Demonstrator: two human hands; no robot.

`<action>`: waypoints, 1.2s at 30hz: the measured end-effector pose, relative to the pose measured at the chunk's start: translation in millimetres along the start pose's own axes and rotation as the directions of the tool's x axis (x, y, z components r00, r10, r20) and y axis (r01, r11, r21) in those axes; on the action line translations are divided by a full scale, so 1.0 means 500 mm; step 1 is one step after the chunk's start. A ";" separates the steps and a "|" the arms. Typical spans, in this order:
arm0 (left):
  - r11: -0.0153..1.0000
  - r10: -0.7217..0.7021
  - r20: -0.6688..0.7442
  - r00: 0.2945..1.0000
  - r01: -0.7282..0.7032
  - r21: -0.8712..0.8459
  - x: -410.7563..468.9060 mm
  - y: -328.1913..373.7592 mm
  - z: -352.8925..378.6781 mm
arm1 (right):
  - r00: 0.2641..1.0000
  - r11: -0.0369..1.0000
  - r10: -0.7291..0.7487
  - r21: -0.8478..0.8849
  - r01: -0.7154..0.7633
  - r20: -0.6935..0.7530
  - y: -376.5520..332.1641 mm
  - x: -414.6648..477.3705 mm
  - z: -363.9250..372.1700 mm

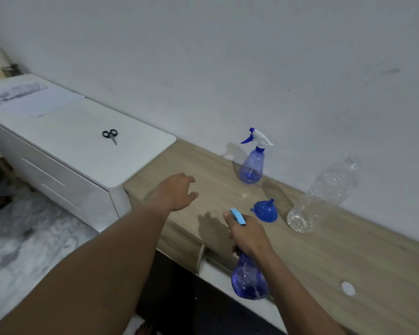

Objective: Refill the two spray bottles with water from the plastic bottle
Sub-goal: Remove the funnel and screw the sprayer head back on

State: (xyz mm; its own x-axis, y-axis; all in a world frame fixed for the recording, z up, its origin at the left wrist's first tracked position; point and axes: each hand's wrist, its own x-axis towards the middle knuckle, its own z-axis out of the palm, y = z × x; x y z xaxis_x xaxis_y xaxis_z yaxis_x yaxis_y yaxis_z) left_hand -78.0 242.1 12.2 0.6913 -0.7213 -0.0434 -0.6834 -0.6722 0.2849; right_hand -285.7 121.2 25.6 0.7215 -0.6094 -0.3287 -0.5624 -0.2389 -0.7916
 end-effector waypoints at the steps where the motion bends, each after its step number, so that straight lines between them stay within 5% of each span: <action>1: 1.000 -0.005 0.011 1.000 0.005 0.006 0.000 -0.001 -0.004 | 1.000 1.000 0.017 -0.002 -0.017 -0.004 0.000 -0.001 0.001; 9: 0.999 -0.035 0.050 0.998 0.034 0.031 -0.008 -0.004 -0.009 | 0.995 0.995 0.102 0.015 -0.102 -0.018 0.006 -0.011 0.002; 36: 0.997 -0.074 0.098 0.992 0.075 -0.005 -0.009 -0.019 0.019 | 1.000 0.997 0.006 0.078 -0.004 -0.019 0.005 -0.042 -0.027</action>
State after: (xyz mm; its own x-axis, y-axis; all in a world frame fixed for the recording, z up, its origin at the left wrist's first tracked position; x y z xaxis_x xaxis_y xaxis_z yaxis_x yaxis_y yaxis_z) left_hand -76.7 250.0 0.4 0.7138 -0.6823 -0.1579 -0.6284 -0.7235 0.2858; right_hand -307.9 123.1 37.7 0.7103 -0.6251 -0.3235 -0.5325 -0.1766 -0.8278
